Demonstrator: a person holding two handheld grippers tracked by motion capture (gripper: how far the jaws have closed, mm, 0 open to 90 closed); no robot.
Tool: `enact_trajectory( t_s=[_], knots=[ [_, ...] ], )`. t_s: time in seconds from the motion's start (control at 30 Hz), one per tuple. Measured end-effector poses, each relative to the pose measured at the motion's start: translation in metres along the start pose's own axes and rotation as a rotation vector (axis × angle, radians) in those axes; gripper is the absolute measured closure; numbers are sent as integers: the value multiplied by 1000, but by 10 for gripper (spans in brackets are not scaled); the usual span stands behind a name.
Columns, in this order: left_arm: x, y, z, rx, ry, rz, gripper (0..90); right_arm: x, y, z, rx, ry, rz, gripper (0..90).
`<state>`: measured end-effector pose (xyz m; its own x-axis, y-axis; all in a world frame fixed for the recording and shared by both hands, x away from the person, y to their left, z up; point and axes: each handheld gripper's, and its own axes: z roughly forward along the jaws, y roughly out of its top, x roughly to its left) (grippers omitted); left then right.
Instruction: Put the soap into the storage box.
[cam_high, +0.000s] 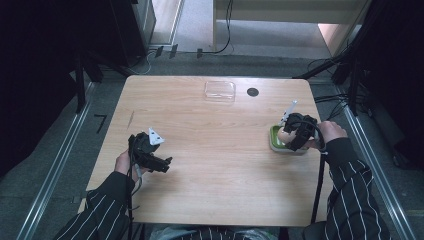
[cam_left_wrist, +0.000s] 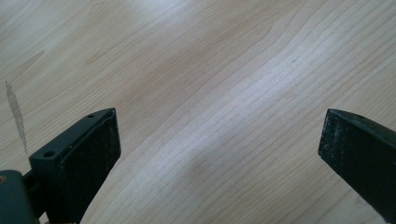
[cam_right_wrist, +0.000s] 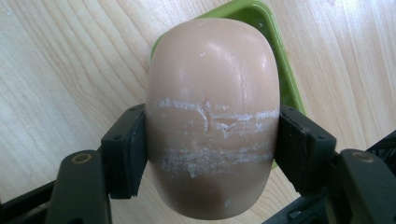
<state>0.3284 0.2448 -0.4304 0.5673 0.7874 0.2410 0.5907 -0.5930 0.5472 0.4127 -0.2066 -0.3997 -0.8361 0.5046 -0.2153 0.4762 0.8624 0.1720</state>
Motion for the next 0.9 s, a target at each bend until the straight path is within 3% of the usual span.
enact_trajectory(
  t_s=[0.7, 0.9],
  knots=[
    [1, 0, 0, 0, -2, 3, 0, -18, 6, 22, 30, 9, -30, 335],
    [1, 0, 0, 2, -1, 2, 0, -23, 3, 29, 28, 18, -14, 335]
  ],
)
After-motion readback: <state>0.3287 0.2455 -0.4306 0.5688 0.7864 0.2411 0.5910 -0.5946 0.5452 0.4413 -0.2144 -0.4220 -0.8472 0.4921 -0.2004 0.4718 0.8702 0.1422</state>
